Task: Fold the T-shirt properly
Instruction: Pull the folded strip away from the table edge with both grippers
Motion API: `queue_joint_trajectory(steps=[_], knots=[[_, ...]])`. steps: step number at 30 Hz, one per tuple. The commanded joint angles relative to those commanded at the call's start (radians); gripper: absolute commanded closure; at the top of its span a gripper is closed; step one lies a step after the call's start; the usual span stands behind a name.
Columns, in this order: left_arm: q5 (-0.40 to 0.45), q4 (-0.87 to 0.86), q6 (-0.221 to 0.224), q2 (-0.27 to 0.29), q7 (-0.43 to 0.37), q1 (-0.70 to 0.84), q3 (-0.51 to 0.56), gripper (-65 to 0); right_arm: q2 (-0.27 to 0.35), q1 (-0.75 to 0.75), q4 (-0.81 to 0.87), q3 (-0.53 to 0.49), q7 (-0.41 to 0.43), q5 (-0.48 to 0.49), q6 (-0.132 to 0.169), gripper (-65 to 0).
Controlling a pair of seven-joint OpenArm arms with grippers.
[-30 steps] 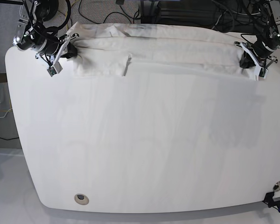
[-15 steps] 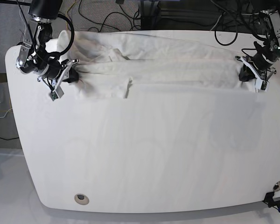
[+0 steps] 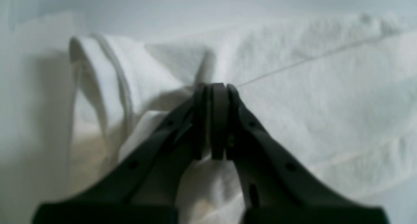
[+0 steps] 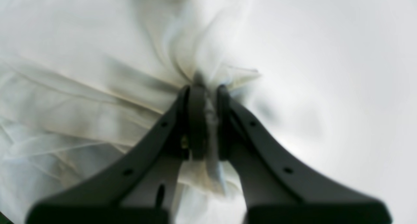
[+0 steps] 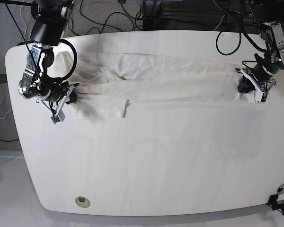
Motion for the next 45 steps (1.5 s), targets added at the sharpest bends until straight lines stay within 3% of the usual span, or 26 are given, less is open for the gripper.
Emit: queue_joint_trajectory(steps=[8,25,29,37,45], knots=[[-0.002,0.005,-0.002,-0.002,0.000,0.040,-0.029,0.0,0.003,-0.008,-0.002,-0.091,0.066,0.000,0.000,0.0],[-0.002,0.005,-0.002,-0.023,0.003,0.044,-0.029,0.0,0.008,0.000,0.005,-0.084,0.063,0.009,-0.002,-3.0],[-0.002,0.005,-0.002,-0.023,0.003,0.044,-0.029,0.0,0.008,-0.005,0.081,-0.084,0.060,0.011,0.000,-4.0],[-0.002,0.005,-0.002,-0.023,0.003,0.043,-0.029,0.0,0.003,-0.017,0.218,-0.084,0.021,0.011,0.000,-38.8],[-0.002,0.005,-0.002,-0.023,0.003,0.040,-0.029,0.0,-0.021,0.020,0.261,-0.089,0.021,0.006,0.000,-40.4]])
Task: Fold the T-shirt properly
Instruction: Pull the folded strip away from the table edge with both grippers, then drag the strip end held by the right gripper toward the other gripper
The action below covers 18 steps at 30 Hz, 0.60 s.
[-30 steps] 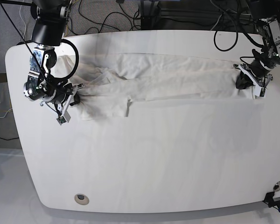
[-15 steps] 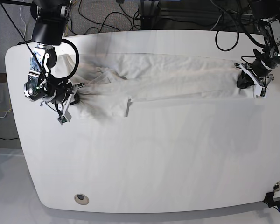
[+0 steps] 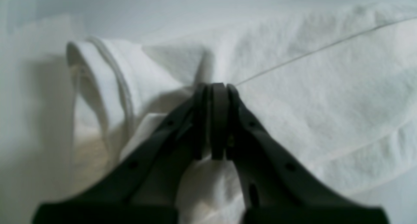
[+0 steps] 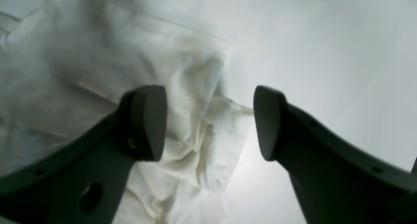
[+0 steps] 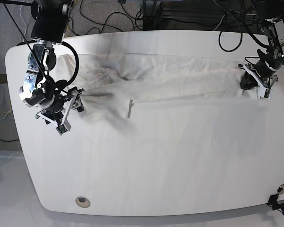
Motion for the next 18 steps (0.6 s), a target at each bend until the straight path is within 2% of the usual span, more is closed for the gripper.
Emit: queue_joint_trajectory(steps=[4,8,12,18], knots=[[0.000,0.000,0.000,0.000,0.000,0.000,0.000,0.0,-0.006,0.069,-0.132,0.003,0.017,-0.006,0.000,-40.4],[0.000,0.000,-0.002,0.000,0.000,0.000,0.000,0.0,-0.006,0.109,-0.261,0.003,0.101,-0.006,-0.003,-40.4],[0.000,0.000,-0.003,0.000,0.000,0.000,0.000,0.0,-0.005,0.146,-0.387,0.005,0.144,-0.006,-0.003,-40.4],[-0.002,0.003,-0.006,0.000,0.000,-0.003,0.000,0.0,-0.003,0.149,-0.516,0.005,0.250,-0.006,-0.005,-40.4]])
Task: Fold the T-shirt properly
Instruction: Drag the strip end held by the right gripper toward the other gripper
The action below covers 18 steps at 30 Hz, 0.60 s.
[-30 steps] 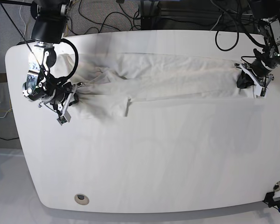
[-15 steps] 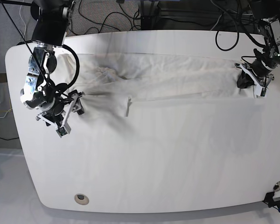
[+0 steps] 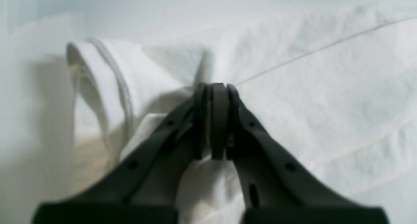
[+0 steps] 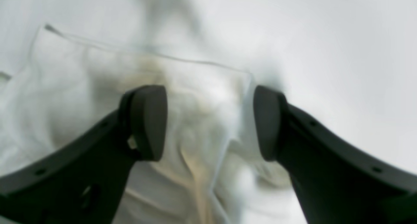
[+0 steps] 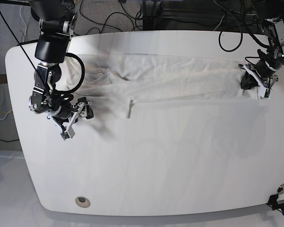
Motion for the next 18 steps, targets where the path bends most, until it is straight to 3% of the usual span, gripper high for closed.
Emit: queue_joint_trajectory(steps=[7,10,13,18], knots=[[0.002,0.091,0.000,0.000,0.000,0.005,0.000,0.0,0.012,-0.006,-0.035,-0.003,0.017,0.009,0.002,-40.2],[0.002,0.092,0.000,0.000,0.002,0.002,0.000,0.0,0.009,-0.006,-0.032,-0.005,-0.029,0.011,0.005,-40.2],[0.002,0.092,0.002,0.000,0.002,0.000,0.000,-8.0,0.008,-0.008,-0.012,-0.005,-0.049,0.011,0.005,-40.2],[0.000,0.095,0.002,0.000,0.002,0.000,0.000,-8.8,-0.018,-0.021,0.028,-0.006,-0.080,0.011,0.005,-40.2]])
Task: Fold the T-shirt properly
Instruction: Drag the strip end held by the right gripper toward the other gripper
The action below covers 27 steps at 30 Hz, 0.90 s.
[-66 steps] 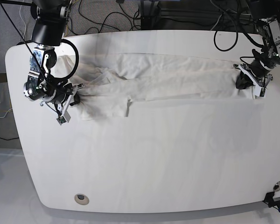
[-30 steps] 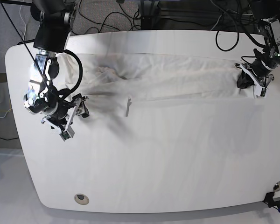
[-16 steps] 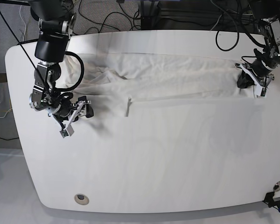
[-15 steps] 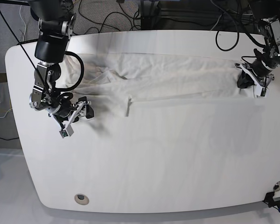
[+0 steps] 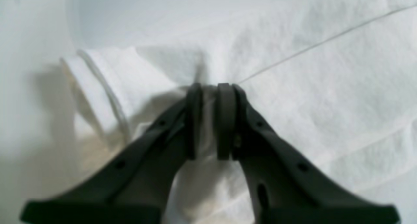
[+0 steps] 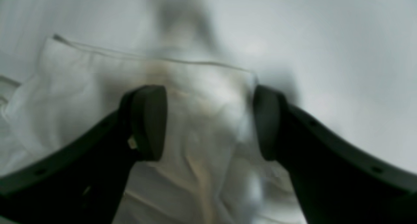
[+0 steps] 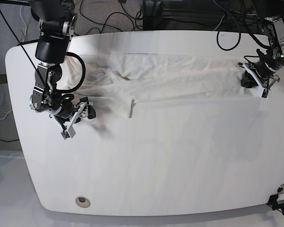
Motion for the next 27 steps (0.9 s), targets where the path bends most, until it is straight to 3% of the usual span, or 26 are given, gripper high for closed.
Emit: queue_joint_trajectory(steps=[8,13,15,20,23,27], knots=[[0.000,0.038,0.000,0.000,0.000,0.002,0.000,-8.8,-0.051,-0.012,0.028,0.000,-0.008,0.000,0.000,-40.2],[0.000,0.038,0.000,0.000,0.000,0.002,0.000,-8.8,-0.051,-0.012,0.028,0.000,-0.008,0.000,0.000,-38.6],[0.000,0.038,0.000,0.000,0.000,0.002,0.000,-8.8,-0.051,-0.009,0.028,0.000,-0.008,-0.002,0.000,-30.4],[0.002,0.038,0.000,0.000,0.000,0.002,0.000,-8.8,-0.051,-0.002,0.029,0.000,-0.008,-0.002,0.000,-0.3],[0.002,0.038,0.002,0.000,0.000,0.000,0.000,-8.8,-0.051,0.011,0.061,0.000,-0.012,0.002,0.000,0.0],[0.002,0.037,0.003,0.000,0.000,0.000,0.000,-8.8,-0.055,0.011,0.186,0.005,-0.127,0.014,0.000,0.0]])
